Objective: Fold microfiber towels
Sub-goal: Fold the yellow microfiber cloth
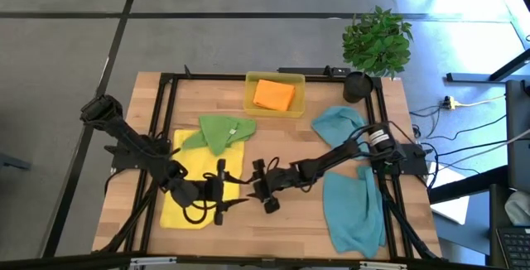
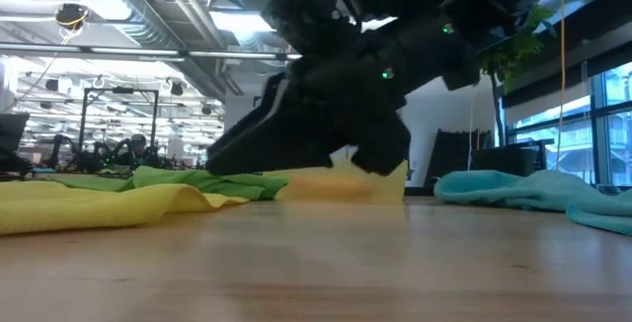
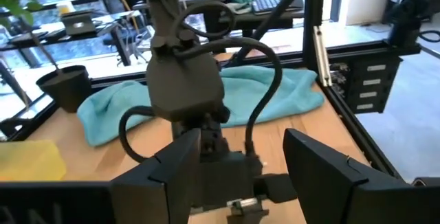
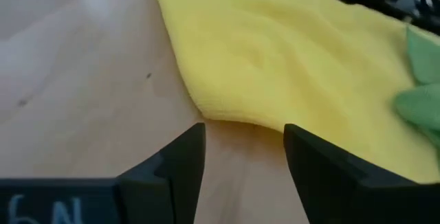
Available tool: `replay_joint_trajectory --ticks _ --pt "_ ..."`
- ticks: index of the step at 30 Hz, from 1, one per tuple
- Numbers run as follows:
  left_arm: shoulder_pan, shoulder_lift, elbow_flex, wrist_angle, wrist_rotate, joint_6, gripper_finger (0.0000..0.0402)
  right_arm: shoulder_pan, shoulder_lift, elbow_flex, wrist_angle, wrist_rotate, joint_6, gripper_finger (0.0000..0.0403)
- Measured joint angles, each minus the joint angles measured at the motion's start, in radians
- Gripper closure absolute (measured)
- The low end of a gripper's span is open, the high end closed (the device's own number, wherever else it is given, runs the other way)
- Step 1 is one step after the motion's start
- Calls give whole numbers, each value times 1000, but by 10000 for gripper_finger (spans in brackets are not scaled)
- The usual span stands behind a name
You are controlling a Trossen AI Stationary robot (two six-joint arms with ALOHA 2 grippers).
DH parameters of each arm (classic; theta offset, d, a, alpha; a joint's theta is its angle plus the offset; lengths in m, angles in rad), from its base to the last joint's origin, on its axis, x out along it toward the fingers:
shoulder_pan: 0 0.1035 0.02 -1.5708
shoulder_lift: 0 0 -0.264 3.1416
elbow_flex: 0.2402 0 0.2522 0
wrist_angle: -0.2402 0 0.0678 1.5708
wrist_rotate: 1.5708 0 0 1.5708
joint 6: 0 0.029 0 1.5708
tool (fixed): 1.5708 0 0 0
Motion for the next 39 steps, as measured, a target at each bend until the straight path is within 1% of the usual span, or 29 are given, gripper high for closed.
replay_joint_trajectory --ticks 4,7,19,24,31,33,35,37,39 --pt "-15 0 0 1 -18 -1 202 0 42 47 -3 -13 -52 204" --pt "-14 0 0 -1 -24 -1 202 1 72 76 -1 -26 -61 204" --pt "21 0 0 -10 -25 4 202 1 158 151 -2 -26 -40 205" --pt "34 0 0 -11 -23 15 202 -3 197 195 3 -20 -7 205" --pt "37 0 -1 -28 -23 30 202 -11 201 200 -3 12 7 207" --pt "37 0 -1 -28 -23 31 202 -11 201 200 -7 13 6 219" --pt "38 0 -1 -28 -23 31 202 -11 201 201 -13 14 6 245" --pt "38 0 -1 -28 -23 31 202 -11 201 201 -17 7 6 284" --pt "38 0 -1 -28 -23 31 202 -12 198 201 -28 -42 19 334"
